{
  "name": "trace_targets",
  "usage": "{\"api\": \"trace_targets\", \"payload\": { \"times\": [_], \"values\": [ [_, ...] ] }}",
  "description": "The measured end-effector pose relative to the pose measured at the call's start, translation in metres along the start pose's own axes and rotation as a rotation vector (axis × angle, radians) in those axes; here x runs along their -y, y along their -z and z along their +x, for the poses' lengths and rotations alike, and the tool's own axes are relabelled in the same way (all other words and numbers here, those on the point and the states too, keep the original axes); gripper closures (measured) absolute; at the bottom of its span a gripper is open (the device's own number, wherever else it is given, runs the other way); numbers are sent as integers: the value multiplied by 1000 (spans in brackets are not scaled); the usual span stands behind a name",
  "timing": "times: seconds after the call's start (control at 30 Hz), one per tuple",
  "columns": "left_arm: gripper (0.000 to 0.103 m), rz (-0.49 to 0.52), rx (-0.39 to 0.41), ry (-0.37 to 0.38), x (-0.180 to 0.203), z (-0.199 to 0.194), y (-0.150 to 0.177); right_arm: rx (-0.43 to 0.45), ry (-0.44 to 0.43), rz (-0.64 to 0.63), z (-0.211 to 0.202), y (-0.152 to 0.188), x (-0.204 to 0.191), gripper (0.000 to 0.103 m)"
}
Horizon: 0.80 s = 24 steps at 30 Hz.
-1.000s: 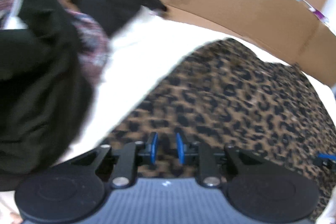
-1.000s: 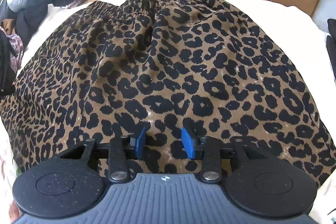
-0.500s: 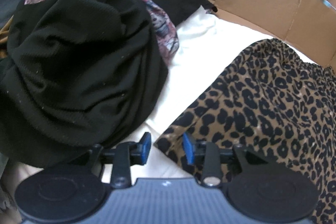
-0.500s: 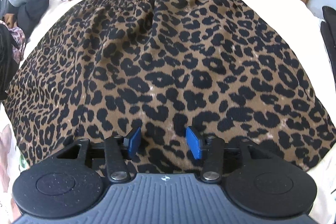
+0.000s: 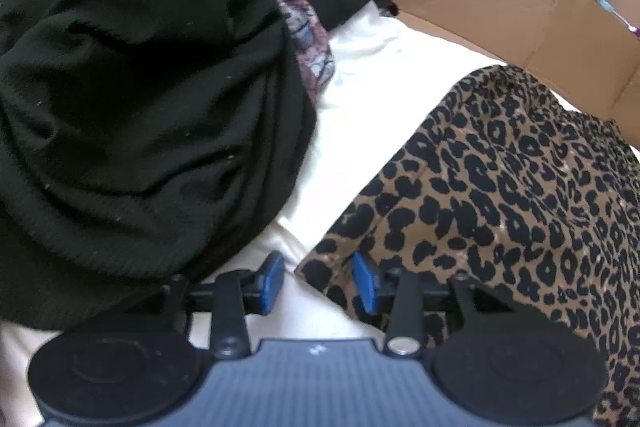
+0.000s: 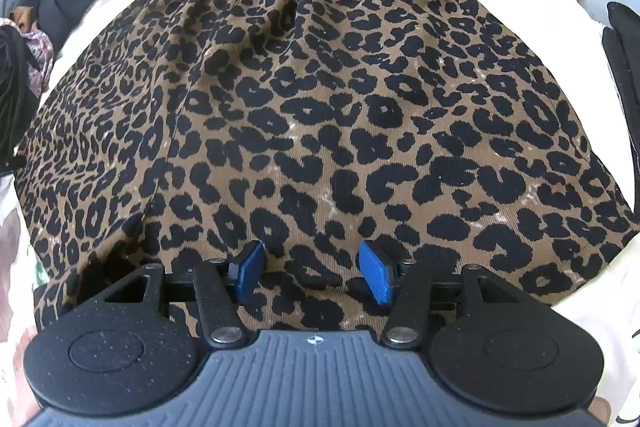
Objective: Fold clothes
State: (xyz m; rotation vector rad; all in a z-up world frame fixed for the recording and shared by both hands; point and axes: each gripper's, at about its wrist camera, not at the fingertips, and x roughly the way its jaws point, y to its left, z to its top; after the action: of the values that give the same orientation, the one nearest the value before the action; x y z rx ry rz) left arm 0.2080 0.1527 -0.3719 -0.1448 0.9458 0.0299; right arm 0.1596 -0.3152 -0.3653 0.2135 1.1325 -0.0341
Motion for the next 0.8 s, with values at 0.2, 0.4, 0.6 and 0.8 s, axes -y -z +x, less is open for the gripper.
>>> {"api": "trace_targets", "payload": {
  "times": [0.2, 0.4, 0.6, 0.8],
  "values": [
    [64, -15, -23, 66, -5, -4, -6, -1, 1, -12, -1, 1, -1, 42],
    [63, -64, -17, 169, -13, -20, -10, 7, 1, -21, -2, 2, -2, 42],
    [63, -155, -17, 233, -21, -17, -17, 19, -1, -38, -3, 4, -3, 42],
    [63, -191, -31, 229, -26, -2, -15, 26, -6, -30, -3, 5, -1, 42]
  ]
}}
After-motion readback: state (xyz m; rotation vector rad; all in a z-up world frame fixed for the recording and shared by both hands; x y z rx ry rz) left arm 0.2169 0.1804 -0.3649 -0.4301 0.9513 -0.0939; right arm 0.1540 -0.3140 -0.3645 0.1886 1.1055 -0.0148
